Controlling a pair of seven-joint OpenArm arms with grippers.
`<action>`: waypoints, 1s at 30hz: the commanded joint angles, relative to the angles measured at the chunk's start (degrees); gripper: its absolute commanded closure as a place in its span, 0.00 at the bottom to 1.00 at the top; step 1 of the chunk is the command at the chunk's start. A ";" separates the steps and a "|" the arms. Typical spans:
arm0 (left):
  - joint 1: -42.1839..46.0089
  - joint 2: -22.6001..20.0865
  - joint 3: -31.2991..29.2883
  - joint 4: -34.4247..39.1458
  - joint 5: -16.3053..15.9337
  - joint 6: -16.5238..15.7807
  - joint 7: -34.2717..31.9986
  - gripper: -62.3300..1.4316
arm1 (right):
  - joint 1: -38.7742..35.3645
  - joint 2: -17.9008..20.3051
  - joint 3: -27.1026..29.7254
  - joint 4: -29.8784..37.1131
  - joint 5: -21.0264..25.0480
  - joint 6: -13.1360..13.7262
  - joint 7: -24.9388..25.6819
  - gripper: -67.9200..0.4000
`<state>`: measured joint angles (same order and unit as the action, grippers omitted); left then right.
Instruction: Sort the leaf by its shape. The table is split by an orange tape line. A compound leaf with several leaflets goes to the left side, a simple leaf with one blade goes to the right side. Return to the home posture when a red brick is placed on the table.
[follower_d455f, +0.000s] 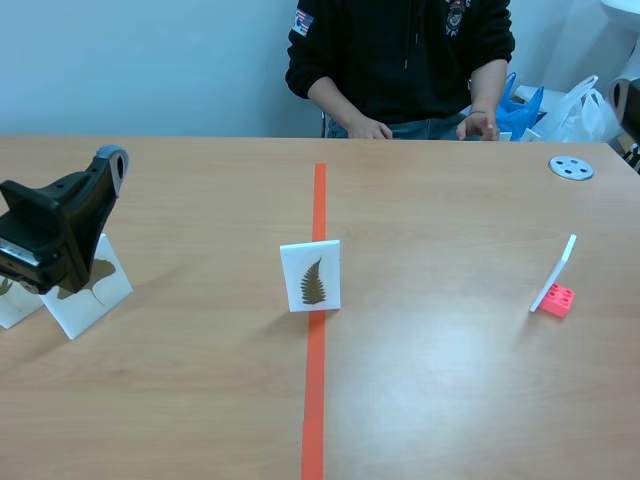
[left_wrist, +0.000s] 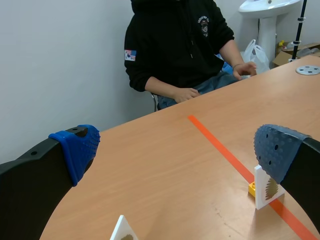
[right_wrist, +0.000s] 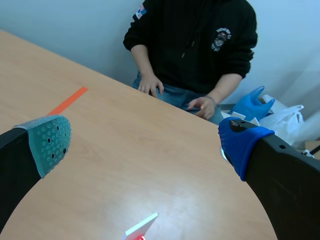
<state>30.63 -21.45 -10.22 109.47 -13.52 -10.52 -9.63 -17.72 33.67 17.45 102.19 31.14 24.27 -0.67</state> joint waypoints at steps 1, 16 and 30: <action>0.00 -0.50 -0.42 0.20 -0.35 0.28 -0.83 0.00 | 2.58 0.31 -2.73 -2.08 -1.05 -0.20 0.55 0.10; 0.02 -0.37 -0.42 0.20 -0.33 0.28 -0.81 0.00 | 23.56 -0.61 -29.49 -24.39 -5.49 6.43 1.66 0.10; 0.02 -0.33 -0.44 0.20 -0.15 0.28 -0.83 0.00 | 34.97 -8.74 -47.69 -39.12 -13.86 10.27 3.65 0.10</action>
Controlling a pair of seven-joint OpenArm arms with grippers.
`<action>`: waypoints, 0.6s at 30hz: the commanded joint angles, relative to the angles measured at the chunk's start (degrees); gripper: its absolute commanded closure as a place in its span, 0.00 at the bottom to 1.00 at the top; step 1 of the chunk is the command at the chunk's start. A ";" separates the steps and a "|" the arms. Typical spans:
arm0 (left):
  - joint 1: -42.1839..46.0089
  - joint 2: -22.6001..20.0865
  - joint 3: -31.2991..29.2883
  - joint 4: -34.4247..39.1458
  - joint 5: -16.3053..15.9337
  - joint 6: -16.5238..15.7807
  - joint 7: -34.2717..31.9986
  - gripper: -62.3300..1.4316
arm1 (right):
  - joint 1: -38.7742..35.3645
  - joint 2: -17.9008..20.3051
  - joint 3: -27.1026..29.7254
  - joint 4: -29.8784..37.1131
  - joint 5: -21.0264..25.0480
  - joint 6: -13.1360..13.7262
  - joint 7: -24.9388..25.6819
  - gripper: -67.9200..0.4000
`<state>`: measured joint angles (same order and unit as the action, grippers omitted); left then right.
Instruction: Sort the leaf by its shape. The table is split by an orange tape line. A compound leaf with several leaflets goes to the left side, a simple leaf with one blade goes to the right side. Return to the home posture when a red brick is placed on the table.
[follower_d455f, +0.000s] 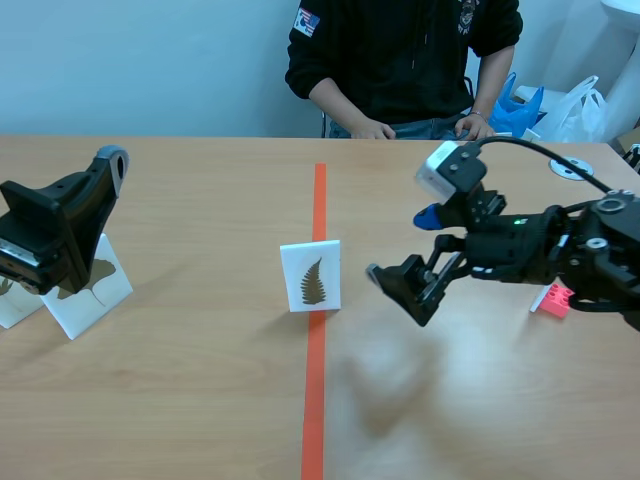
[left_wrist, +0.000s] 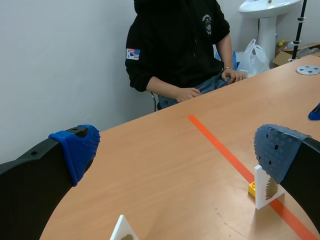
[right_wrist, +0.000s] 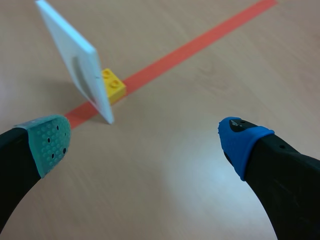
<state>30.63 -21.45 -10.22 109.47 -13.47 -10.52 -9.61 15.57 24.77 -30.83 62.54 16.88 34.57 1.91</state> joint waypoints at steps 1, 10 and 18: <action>0.02 -0.33 -0.44 0.20 -0.20 0.28 -0.85 0.00 | 2.40 -0.57 -0.35 -0.44 -0.31 -0.02 1.36 0.10; 0.17 -0.33 -0.55 0.22 -0.20 0.28 -0.87 0.00 | 7.48 -5.49 -2.73 -9.22 -1.55 -0.02 3.21 0.10; 0.33 -0.33 -0.55 0.22 -0.20 0.28 -0.90 0.00 | 12.13 -9.22 -7.78 -13.31 -1.75 -0.02 3.85 0.10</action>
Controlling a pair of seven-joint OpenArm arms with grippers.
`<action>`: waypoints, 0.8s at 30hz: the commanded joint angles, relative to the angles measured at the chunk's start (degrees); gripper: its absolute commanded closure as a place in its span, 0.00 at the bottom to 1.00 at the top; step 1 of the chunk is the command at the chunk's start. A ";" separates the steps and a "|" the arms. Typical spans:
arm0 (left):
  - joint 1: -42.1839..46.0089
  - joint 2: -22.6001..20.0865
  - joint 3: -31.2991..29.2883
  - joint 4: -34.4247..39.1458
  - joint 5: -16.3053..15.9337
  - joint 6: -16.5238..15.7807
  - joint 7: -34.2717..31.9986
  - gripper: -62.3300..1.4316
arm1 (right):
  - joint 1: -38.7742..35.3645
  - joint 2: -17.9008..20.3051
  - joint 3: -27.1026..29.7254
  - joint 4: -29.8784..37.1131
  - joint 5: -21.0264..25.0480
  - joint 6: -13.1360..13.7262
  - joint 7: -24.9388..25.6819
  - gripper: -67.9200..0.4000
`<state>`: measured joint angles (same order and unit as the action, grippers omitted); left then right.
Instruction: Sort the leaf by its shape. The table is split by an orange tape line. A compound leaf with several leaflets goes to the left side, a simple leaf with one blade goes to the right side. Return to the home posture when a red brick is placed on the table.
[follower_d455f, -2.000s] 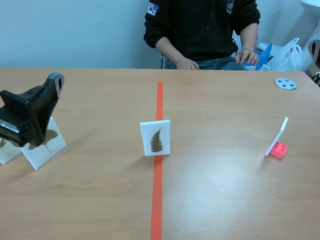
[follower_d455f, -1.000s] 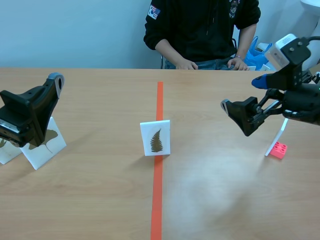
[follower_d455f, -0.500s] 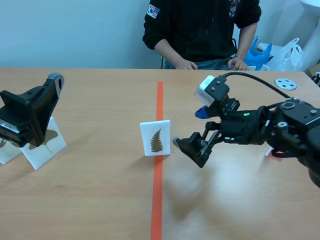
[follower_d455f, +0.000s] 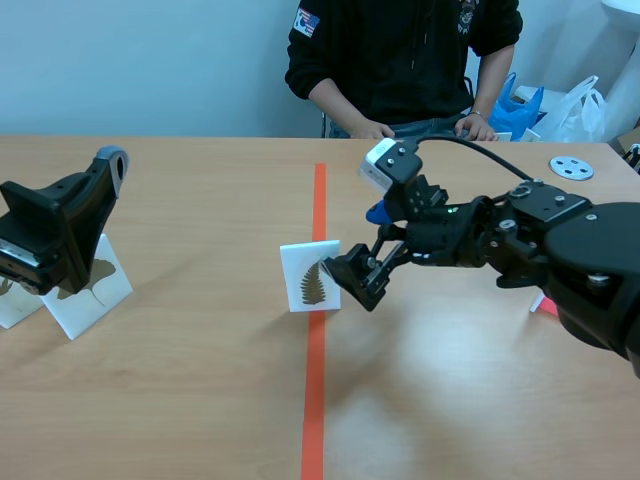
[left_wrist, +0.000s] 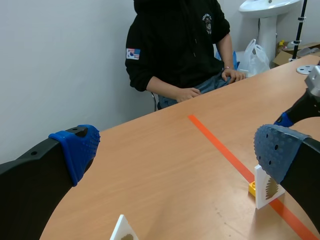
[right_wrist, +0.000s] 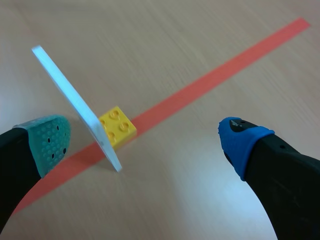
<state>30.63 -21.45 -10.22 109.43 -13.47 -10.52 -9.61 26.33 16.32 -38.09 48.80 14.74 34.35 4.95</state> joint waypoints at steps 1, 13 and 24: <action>0.35 -0.33 -0.68 0.28 -0.22 0.26 -0.92 0.00 | 1.77 -1.44 -1.29 -0.24 0.37 -0.02 0.81 0.10; 0.66 -0.35 -2.36 0.48 -0.26 0.28 -1.25 0.00 | 1.57 -7.93 -2.75 -6.93 0.37 -1.79 3.34 0.10; 0.66 -0.35 -2.36 0.48 -0.28 0.28 -1.31 0.00 | -1.92 -7.78 -2.75 -6.93 -0.48 -5.18 6.99 0.38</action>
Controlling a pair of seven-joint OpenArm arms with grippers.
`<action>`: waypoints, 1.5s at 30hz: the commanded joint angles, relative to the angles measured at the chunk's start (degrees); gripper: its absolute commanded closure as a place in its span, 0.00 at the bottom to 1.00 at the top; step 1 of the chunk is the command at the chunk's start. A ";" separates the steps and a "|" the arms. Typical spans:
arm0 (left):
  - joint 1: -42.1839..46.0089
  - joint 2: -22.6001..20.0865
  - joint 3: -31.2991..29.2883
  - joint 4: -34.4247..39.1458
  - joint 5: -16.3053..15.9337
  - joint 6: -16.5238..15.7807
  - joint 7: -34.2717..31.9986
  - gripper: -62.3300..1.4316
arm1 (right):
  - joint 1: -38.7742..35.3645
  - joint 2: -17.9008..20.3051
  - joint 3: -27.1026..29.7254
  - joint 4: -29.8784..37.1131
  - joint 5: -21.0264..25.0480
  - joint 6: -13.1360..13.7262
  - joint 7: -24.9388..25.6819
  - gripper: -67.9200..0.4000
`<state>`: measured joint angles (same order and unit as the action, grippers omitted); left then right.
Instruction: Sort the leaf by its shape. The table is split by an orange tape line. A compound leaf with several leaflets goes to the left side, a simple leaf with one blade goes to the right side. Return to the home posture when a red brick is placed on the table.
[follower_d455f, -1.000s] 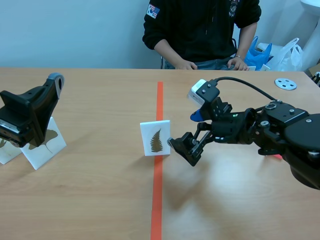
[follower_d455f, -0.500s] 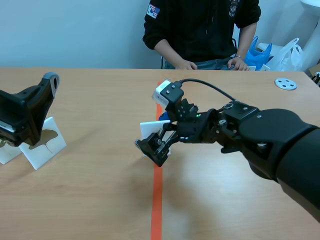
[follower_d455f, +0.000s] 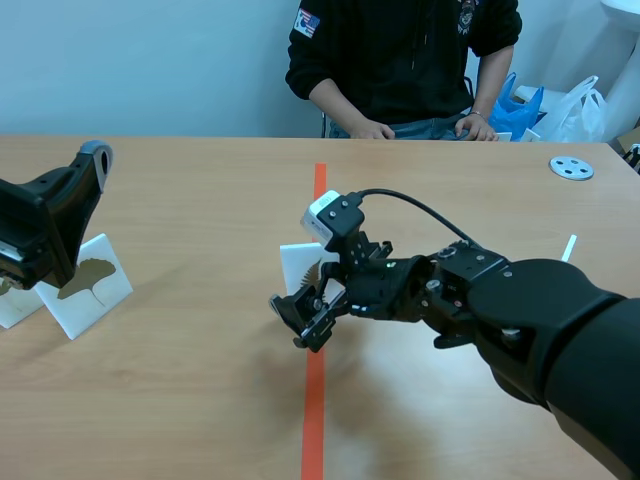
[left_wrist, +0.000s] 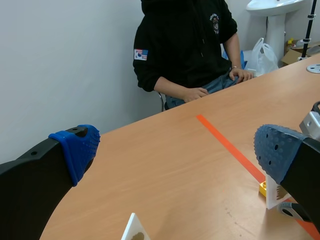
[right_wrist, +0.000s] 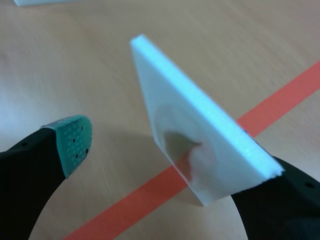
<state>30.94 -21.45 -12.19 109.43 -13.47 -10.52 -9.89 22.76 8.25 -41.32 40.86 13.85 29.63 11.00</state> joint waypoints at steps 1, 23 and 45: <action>0.35 -0.35 -0.39 0.48 -0.28 0.28 -1.03 0.00 | 1.49 0.50 0.50 1.03 0.44 -0.90 1.03 0.38; 0.35 -0.35 -0.39 0.48 -0.39 0.28 -0.98 0.00 | 0.72 2.03 1.68 1.09 0.48 -6.23 2.69 0.95; 0.48 -0.52 -0.39 0.48 -0.42 0.26 -0.98 0.00 | -4.04 10.75 22.21 7.23 2.05 -7.80 0.94 0.95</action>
<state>30.96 -21.45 -12.19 109.43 -13.50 -10.52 -9.89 19.07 17.89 -19.40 47.03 15.03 21.80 11.33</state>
